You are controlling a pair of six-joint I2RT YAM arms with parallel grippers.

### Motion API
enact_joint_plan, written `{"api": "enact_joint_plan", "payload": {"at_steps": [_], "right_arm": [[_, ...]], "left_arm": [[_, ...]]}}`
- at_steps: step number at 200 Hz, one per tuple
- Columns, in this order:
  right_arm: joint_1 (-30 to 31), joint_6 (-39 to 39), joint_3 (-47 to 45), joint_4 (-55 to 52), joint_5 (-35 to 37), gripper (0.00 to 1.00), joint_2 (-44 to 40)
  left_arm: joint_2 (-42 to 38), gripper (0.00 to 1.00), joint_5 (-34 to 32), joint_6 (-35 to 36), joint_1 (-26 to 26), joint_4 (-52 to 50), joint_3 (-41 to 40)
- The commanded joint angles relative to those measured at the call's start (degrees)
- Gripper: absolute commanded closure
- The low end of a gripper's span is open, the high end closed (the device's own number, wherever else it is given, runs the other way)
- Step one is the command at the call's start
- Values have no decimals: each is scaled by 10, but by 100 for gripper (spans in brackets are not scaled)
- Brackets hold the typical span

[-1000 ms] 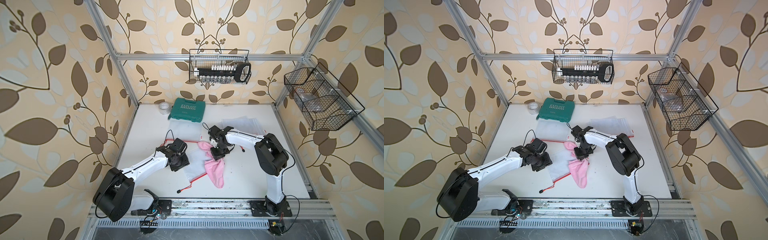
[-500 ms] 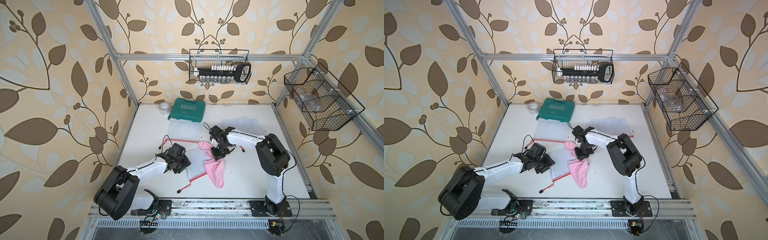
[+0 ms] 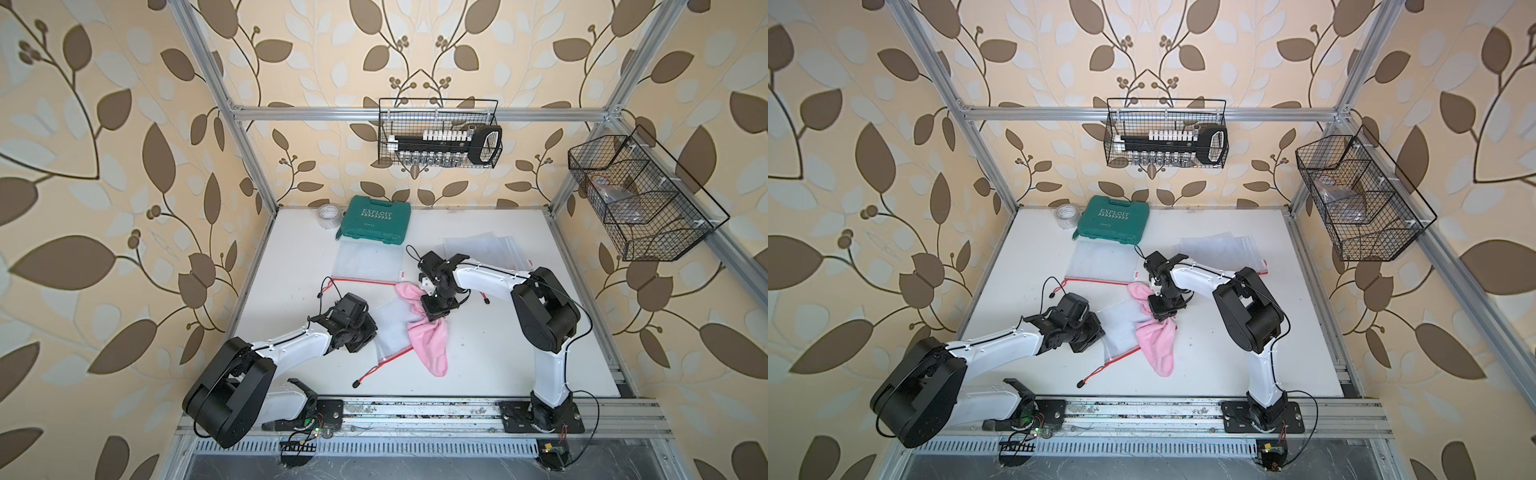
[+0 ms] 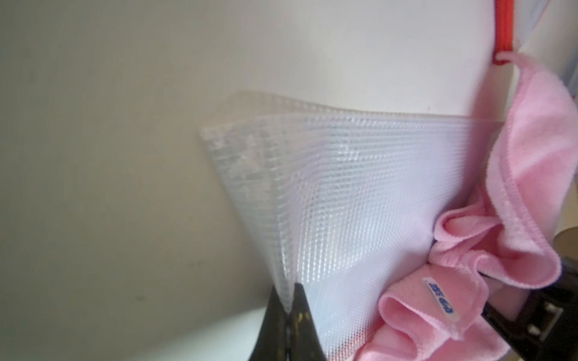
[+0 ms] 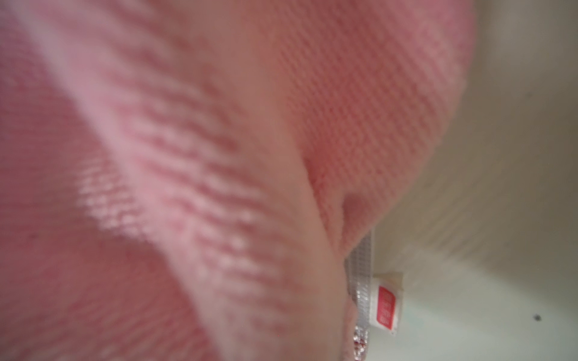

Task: Wipe the document bag
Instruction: Pick up the document bag from the center of the board, then place the cleaning item at the center of the board.

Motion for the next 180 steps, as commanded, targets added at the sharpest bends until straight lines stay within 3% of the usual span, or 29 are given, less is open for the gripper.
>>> {"api": "enact_joint_plan", "payload": {"at_steps": [1,33,56,75,99,153,155,156,163,164,180], "right_arm": [[4,-1,-33,-23,28,100,1],[2,7,-79,-46,47,100,-75],[-2,13,-132,-47,55,100,-119],[-2,18,-160,-34,53,100,-122],[-7,23,-173,-9,58,100,-111],[-30,1,-132,9,46,100,-104],[-30,-1,-128,7,45,98,-102],[-30,-1,-127,6,45,92,-102],[-30,-3,-116,-3,41,76,-98],[-29,-3,-115,-4,40,69,-98],[-29,-3,-107,-14,30,25,-120]], "left_arm": [[-22,100,-49,28,2,-112,22],[-81,100,-115,67,9,-215,109],[-136,100,-136,110,51,-257,165],[-140,100,-119,151,81,-272,224],[-99,100,-85,203,81,-268,310],[-27,100,38,233,81,-208,419],[-24,100,40,234,81,-208,422],[-22,100,43,234,81,-208,424],[-14,100,57,235,81,-205,431],[-13,100,58,235,81,-204,432],[-5,100,77,232,81,-189,436]]}}
